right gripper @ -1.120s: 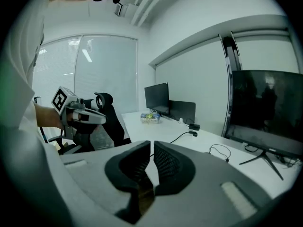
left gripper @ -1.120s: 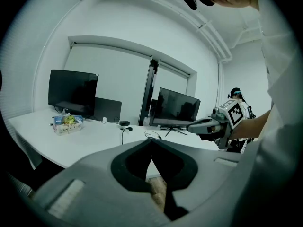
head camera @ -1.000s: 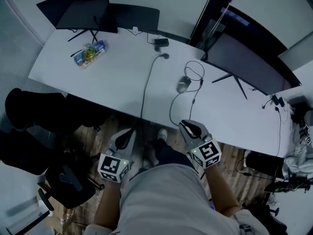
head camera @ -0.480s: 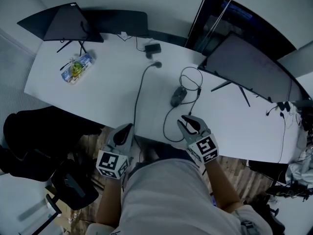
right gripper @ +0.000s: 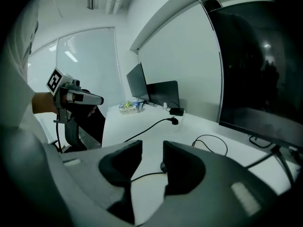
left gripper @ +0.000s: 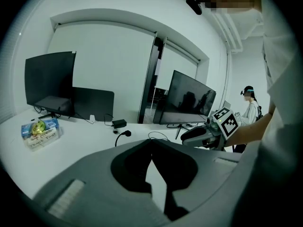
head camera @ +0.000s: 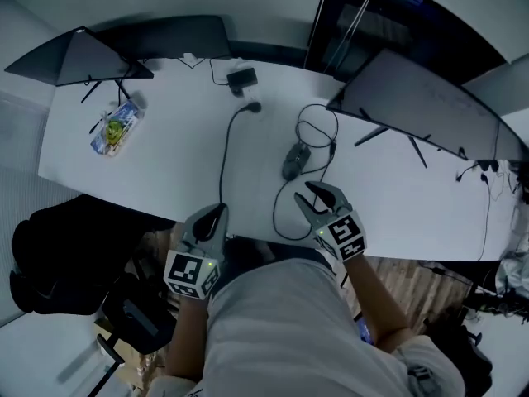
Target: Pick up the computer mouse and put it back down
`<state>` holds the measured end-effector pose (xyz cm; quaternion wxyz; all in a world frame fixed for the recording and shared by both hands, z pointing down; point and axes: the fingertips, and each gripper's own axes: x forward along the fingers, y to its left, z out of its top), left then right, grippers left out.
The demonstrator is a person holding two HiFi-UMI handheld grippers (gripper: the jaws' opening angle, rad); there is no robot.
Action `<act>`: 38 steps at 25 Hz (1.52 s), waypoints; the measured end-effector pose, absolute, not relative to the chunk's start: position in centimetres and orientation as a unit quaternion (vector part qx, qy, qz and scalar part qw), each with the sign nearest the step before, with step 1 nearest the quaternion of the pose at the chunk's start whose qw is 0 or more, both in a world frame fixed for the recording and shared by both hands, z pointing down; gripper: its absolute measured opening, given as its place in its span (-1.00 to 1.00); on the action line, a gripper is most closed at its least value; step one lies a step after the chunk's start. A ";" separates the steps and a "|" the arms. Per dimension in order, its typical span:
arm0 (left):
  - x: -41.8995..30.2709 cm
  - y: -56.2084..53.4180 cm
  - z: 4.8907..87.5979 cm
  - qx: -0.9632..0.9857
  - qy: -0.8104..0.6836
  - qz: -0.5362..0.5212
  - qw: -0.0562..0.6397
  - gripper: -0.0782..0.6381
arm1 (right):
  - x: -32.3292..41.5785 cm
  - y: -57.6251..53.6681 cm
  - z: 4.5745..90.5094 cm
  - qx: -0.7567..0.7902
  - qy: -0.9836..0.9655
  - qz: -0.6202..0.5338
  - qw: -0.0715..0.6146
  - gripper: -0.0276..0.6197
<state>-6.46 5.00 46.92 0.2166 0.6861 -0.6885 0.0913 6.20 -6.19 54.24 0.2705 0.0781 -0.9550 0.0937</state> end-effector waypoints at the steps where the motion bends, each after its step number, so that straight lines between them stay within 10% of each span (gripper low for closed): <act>1: -6.6 4.7 47.1 0.690 -0.684 0.093 0.218 -0.76 | 6.0 -6.4 54.5 0.085 -0.953 0.099 0.272 -0.48; 38: -17.5 -0.7 52.2 0.814 -0.482 0.177 0.270 -0.76 | 2.9 -13.9 69.1 0.472 -0.790 0.257 0.295 0.12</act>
